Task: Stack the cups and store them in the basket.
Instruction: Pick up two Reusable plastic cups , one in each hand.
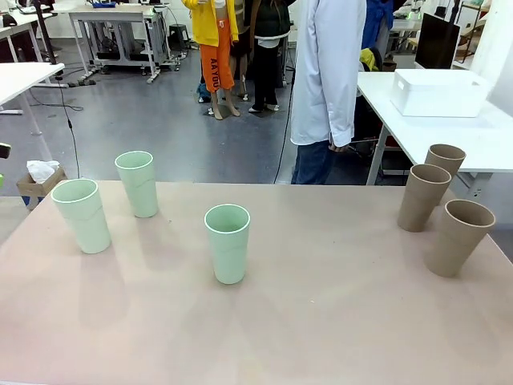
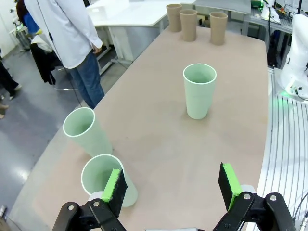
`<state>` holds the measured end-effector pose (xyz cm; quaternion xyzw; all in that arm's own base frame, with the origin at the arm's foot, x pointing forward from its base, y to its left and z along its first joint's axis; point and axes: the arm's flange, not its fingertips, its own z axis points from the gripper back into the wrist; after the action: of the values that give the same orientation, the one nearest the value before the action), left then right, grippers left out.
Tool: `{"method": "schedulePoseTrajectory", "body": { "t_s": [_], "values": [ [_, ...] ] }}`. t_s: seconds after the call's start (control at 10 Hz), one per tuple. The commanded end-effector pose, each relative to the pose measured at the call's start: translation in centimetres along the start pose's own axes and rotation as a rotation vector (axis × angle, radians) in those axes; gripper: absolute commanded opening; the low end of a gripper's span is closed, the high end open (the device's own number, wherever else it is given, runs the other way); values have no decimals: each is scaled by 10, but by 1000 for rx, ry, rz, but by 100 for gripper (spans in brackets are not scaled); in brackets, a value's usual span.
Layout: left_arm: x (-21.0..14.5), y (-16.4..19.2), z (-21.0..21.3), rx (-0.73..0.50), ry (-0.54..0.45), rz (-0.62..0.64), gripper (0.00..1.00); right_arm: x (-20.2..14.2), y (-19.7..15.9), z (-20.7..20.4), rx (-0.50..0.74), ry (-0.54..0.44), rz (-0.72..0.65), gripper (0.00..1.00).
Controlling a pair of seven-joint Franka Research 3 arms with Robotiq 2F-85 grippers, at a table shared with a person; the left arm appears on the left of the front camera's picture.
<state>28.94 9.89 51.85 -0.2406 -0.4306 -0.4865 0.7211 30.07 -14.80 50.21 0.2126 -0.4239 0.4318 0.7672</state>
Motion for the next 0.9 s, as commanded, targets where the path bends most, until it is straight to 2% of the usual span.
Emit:
{"method": "schedulePoseTrajectory", "body": {
  "t_s": [0.0, 0.8],
  "values": [
    [1, 2, 1, -4, -25, -21, 100, 0, -3, 2, 6, -21, 25, 100],
    [1, 2, 1, -4, -25, -21, 100, 0, -3, 2, 6, -21, 25, 100]
  ]
}}
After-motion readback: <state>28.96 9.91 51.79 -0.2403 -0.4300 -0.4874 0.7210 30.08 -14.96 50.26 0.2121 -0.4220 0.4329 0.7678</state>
